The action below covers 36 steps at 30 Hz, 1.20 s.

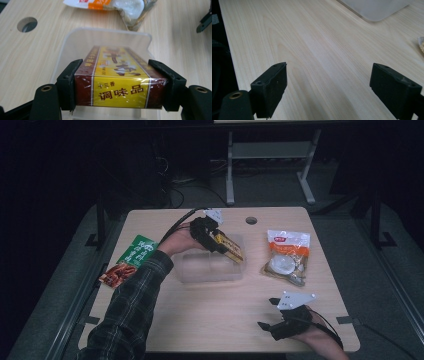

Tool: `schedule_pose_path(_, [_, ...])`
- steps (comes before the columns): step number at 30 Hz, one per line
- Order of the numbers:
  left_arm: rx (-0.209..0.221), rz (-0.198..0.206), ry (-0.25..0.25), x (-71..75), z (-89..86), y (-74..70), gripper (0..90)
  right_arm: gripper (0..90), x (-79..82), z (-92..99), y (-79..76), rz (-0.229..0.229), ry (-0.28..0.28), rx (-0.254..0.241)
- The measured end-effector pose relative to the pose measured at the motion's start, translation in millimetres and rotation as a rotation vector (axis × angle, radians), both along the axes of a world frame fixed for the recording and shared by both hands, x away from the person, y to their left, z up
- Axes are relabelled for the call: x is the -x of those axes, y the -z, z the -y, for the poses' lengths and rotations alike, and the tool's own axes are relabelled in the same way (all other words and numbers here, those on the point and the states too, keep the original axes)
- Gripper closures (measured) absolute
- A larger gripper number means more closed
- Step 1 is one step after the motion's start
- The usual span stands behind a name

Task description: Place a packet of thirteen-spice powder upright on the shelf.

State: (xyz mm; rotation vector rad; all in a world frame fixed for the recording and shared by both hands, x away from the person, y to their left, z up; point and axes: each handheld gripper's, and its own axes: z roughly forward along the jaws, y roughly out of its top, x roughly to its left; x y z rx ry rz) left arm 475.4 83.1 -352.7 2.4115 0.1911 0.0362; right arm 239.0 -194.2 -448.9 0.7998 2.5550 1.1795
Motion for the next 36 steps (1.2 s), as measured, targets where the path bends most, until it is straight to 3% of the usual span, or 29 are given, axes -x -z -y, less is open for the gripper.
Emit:
schedule_pose_path(16, [0.055,-0.008,0.005,-4.0,17.3,3.0,30.5,13.9,0.2,-1.6,0.2,-0.006,-0.003,-0.003])
schedule_pose_path(29, [0.037,-0.03,0.024,-5.7,39.8,16.7,30.8,13.9,-0.2,-1.8,0.4,-0.001,-0.013,-0.004])
schedule_pose_path(36, [0.052,-0.041,0.022,-4.8,46.3,20.9,30.6,13.9,-0.1,-2.1,0.6,-0.007,-0.015,-0.003])
